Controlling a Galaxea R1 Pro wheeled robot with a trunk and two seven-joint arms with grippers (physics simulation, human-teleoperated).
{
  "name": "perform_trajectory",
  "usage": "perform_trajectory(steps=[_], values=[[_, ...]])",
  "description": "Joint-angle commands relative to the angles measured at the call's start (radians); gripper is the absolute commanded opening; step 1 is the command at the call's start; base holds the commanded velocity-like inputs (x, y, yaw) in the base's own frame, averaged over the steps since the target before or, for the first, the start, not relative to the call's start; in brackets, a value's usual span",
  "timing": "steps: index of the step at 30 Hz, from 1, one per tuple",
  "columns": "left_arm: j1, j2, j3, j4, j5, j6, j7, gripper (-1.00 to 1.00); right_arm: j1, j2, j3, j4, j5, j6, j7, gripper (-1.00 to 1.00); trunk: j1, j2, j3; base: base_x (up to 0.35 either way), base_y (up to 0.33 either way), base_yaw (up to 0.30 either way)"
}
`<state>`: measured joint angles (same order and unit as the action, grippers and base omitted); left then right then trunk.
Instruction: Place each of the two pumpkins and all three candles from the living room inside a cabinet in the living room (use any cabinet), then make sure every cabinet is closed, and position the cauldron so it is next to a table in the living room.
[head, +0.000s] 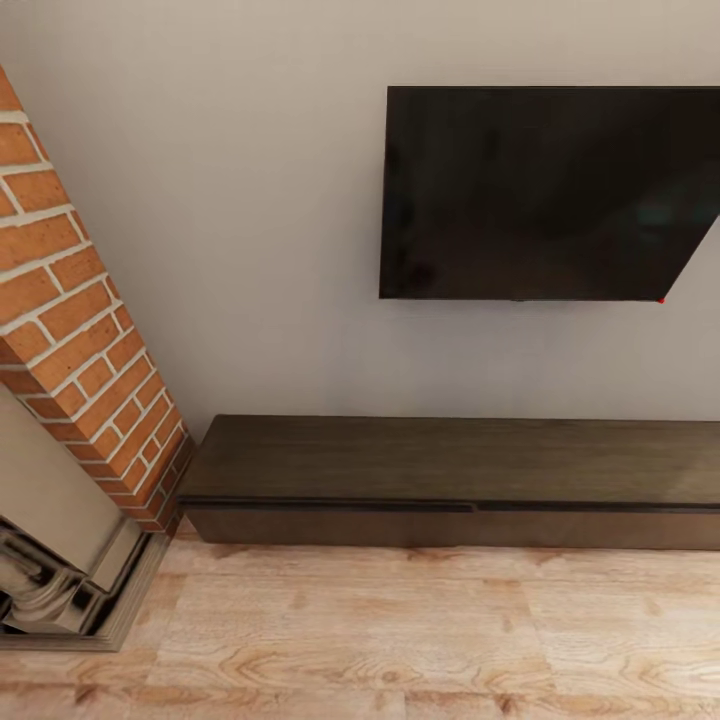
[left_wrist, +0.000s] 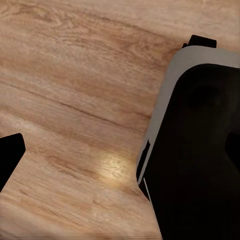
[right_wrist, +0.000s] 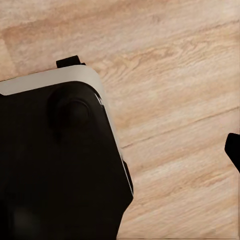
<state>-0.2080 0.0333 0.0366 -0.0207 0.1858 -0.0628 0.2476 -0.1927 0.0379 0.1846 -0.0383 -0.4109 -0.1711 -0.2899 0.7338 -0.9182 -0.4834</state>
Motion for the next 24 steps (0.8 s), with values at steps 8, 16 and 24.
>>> perform_trajectory(steps=[8, 16, 24], values=[[0.007, -0.008, 0.002, 0.001, 0.0, -0.002, -0.003, 1.0, 0.006, 0.001, 0.001, 0.011, 0.0, 0.001, 0.0, 1.0, 0.0, 0.0, 0.0, 0.0, 0.0, 0.0], [0.007, -0.008, 0.002, 0.001, 0.0, -0.002, -0.004, 1.0, 0.006, 0.001, 0.001, 0.013, 0.0, 0.001, 0.0, 1.0, 0.0, 0.0, 0.0, 0.0, 0.0, 0.0], [0.007, -0.009, 0.002, 0.001, 0.0, -0.002, -0.004, 1.0, 0.006, 0.0, 0.001, 0.013, 0.0, 0.001, 0.0, 1.0, 0.0, 0.0, 0.0, 0.0, 0.0, 0.0]])
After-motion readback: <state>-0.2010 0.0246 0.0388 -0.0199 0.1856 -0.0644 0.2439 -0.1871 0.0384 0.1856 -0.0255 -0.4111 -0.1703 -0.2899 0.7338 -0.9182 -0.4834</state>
